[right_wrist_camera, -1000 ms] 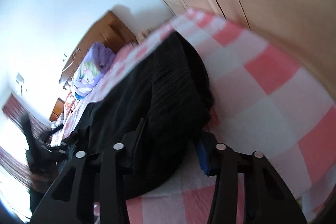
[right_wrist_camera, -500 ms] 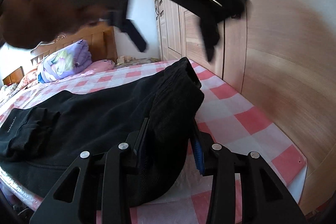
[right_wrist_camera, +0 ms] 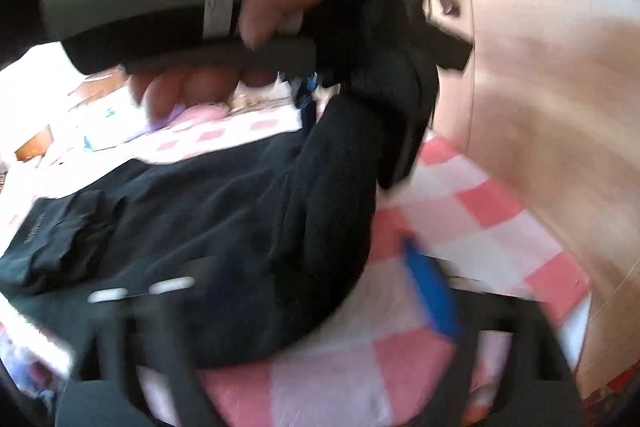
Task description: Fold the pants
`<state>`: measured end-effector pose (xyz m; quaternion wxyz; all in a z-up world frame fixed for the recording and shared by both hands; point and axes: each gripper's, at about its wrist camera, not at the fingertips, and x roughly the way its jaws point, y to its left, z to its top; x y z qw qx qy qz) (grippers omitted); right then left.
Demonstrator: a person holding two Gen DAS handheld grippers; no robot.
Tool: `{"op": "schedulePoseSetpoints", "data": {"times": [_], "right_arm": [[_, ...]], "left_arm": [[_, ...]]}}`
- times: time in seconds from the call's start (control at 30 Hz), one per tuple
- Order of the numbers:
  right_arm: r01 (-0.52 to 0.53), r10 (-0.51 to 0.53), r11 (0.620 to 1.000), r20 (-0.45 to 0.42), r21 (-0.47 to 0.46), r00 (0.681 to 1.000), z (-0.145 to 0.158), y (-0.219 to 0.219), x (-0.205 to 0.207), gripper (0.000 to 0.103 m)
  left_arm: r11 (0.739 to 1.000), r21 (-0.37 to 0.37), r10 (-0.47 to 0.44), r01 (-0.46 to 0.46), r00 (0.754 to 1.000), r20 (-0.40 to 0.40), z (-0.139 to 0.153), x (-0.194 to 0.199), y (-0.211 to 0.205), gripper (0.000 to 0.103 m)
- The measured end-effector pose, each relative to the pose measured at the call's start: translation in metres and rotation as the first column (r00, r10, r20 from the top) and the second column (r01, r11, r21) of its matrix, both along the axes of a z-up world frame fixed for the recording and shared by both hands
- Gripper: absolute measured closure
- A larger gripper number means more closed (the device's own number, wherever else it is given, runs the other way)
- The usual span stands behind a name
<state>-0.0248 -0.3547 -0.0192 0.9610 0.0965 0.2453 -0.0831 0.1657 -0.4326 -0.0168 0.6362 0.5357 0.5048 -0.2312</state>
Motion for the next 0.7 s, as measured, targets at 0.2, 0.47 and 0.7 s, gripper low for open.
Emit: {"op": "schedulePoseSetpoints", "data": {"times": [0.2,0.47,0.7], "right_arm": [[-0.059,0.074,0.963,-0.047,0.265,0.996,-0.012,0.002,0.003,0.008],[-0.153,0.169,0.981,-0.146,0.118,0.975,-0.013,0.100,0.035,0.008],[-0.167,0.145,0.950,-0.100,-0.264,0.984,0.002,0.168,0.016,0.008]], "left_arm": [[0.970,-0.234,0.049,-0.060,0.997,-0.055,0.056,0.008,0.028,0.076],[0.802,-0.584,0.083,-0.126,0.992,-0.099,0.171,-0.006,0.147,0.081],[0.494,-0.833,0.217,-0.251,0.963,-0.162,0.230,-0.015,0.377,0.082]]}}
